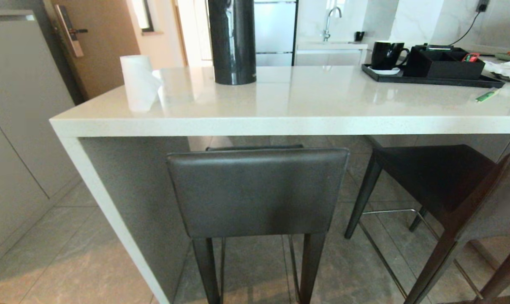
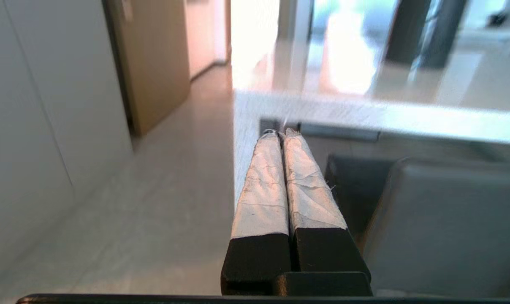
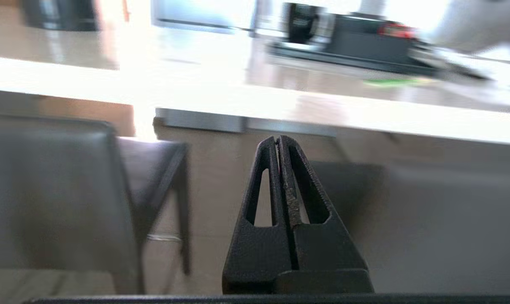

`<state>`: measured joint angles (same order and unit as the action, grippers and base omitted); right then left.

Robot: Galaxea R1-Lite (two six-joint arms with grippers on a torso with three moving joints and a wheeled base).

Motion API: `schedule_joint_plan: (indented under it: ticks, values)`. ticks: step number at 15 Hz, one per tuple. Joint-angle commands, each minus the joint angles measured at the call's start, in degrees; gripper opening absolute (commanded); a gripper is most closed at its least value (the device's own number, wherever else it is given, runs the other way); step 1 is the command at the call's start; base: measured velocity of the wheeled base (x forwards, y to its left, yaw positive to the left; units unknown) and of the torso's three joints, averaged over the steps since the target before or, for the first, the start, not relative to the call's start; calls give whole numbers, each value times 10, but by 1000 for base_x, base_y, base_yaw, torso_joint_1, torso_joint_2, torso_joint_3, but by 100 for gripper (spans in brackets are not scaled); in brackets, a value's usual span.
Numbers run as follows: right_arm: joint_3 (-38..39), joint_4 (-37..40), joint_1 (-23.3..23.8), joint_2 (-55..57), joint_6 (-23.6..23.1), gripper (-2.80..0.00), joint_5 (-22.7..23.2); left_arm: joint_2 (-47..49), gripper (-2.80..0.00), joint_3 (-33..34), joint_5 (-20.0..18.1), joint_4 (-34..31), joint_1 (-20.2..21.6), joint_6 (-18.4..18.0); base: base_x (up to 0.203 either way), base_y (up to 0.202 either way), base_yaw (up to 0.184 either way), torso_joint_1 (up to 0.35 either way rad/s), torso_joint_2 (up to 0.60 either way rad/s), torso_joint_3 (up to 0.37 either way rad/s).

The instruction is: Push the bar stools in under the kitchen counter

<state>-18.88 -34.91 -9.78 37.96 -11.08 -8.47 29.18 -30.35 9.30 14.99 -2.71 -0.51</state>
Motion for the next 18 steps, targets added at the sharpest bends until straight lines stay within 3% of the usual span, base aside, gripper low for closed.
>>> schedule_joint_plan:
  ticks: [1,4,8,12,14,16,18]
  values:
    - [-60,196,29,-128,-1,-280,-9,-57,-280,-45,-3,-64,8,0,0,0,0,0,0,0]
    - [-106,251,94,-162,-7,-280,-7,-98,-280,-50,-3,-114,10,-7,0,0,0,0,0,0]
    - [-90,315,110,-244,-19,-280,12,-170,-280,36,-4,-120,33,-33,0,0,0,0,0,0]
    - [-30,356,103,-355,-24,-280,53,-259,-280,118,-12,-160,31,-53,0,0,0,0,0,0]
    - [14,378,102,-380,-21,-280,87,-292,-280,148,-41,-205,29,-51,0,0,0,0,0,0]
    - [64,375,101,-380,11,-280,108,-292,-280,180,-68,-209,29,-58,0,0,0,0,0,0]
    - [126,340,101,-380,14,-280,118,-292,-280,222,-95,-207,29,-81,0,0,0,0,0,0]
